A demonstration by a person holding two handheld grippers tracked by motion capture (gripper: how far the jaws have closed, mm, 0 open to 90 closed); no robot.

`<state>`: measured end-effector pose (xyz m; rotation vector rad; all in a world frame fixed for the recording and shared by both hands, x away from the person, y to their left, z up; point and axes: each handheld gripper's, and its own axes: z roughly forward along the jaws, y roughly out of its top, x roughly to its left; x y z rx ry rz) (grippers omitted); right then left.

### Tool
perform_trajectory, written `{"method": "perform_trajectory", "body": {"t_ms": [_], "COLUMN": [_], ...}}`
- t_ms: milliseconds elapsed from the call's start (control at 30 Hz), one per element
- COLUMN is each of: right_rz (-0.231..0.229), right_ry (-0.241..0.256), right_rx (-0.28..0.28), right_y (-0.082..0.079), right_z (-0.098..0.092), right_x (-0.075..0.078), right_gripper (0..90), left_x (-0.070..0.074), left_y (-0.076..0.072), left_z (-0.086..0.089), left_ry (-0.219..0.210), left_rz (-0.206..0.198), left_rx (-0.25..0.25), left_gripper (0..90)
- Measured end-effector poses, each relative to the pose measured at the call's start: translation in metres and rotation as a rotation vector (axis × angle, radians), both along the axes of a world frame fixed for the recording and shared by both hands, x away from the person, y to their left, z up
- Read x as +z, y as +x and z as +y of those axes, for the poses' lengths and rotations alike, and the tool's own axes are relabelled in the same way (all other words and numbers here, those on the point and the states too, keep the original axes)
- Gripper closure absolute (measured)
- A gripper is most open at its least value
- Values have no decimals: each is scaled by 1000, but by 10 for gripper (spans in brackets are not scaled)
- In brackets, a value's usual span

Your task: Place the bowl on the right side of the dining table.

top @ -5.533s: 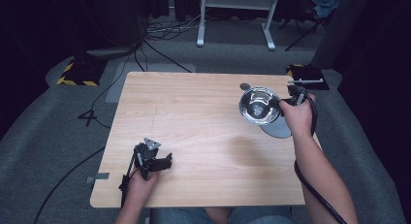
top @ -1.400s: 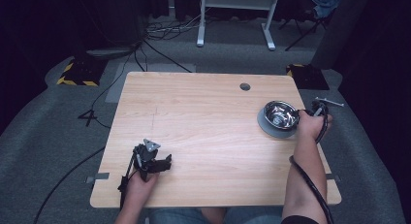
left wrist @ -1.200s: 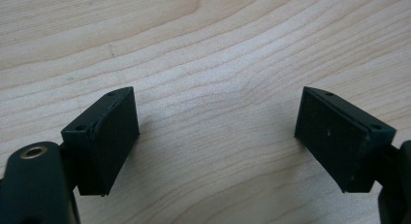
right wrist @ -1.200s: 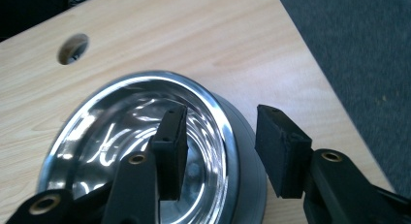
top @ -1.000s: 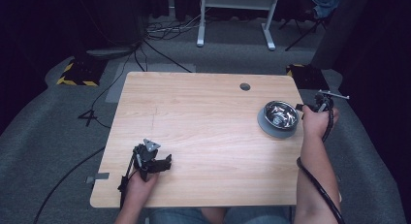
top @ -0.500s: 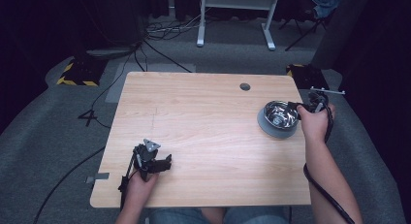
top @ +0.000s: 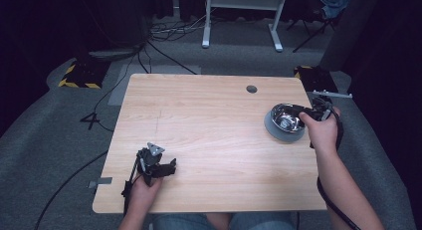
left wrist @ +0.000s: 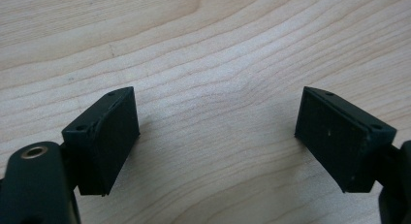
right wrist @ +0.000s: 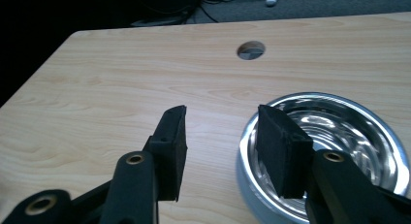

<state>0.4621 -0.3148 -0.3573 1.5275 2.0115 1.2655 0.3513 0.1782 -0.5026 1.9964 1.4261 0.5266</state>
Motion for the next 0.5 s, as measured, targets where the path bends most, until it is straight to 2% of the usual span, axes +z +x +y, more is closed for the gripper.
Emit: {"method": "perform_trajectory", "body": {"t_ms": [300, 500], "right_rz": [-27, -32], "right_ry": [6, -14], "right_rx": [116, 179], "right_y": [-20, -32], "right_z": [27, 44], "right_x": [7, 5], "right_gripper": [545, 547], "left_x": [0, 0], "left_y": [0, 0], "left_z": [0, 0], "left_ry": [0, 0], "left_rz": [1, 0], "left_rx": [-1, 0], "left_gripper": [159, 159]}}
